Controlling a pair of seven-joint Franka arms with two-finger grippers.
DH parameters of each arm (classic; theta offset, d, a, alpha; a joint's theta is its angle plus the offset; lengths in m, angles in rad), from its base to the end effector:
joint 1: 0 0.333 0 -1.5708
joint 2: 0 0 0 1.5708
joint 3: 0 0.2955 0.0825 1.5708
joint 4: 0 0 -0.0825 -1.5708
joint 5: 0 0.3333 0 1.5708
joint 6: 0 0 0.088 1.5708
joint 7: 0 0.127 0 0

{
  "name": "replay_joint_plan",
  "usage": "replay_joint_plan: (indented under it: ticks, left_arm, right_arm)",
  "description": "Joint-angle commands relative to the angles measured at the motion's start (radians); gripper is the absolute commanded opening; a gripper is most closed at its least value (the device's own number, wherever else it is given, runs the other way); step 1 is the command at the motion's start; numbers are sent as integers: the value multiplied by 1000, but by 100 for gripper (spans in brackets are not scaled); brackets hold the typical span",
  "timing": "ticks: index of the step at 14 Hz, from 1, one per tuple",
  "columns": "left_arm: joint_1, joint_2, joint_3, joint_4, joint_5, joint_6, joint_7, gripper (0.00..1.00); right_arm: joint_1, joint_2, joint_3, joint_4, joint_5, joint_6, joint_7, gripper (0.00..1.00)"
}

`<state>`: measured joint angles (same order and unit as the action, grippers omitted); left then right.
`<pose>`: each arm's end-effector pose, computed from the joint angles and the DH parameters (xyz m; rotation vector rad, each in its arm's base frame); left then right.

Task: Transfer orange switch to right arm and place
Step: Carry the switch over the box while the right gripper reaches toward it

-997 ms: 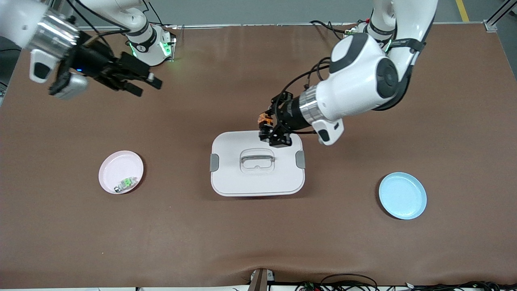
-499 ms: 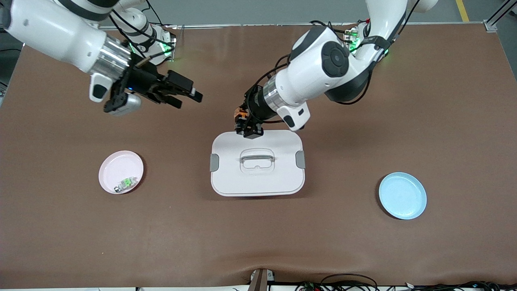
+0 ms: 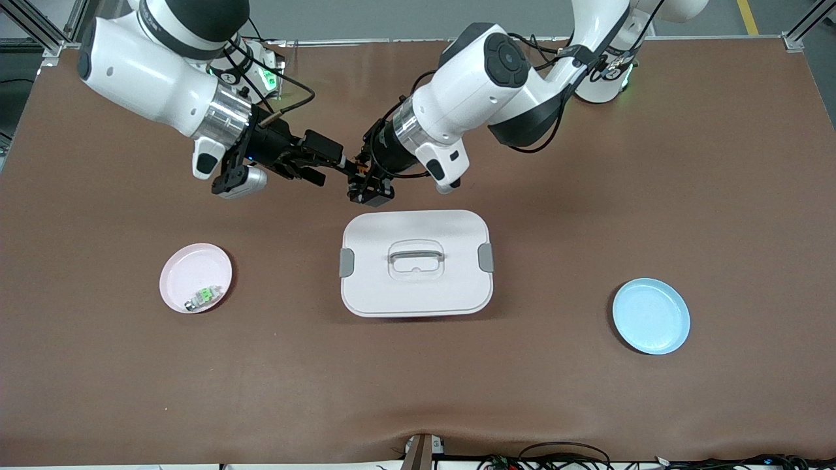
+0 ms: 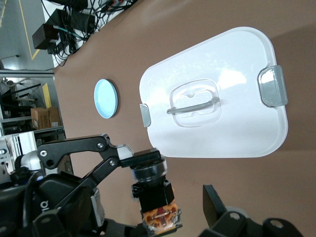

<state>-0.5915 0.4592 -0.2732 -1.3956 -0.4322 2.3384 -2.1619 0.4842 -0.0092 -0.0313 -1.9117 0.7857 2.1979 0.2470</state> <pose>0.4619 -0.5038 0.4888 1.8026 1.8210 -0.6134 0.4768 0.2722 0.5170 -2.3832 0.2102 -0.0288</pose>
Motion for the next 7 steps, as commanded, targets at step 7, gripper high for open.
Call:
replay_joint_plan:
  ticks: [7]
  left_arm:
    - [-8,1,6,4,26,16,-12,18]
  right_arm:
    - [-21,-9,-10,-82,138,-9,-192,100]
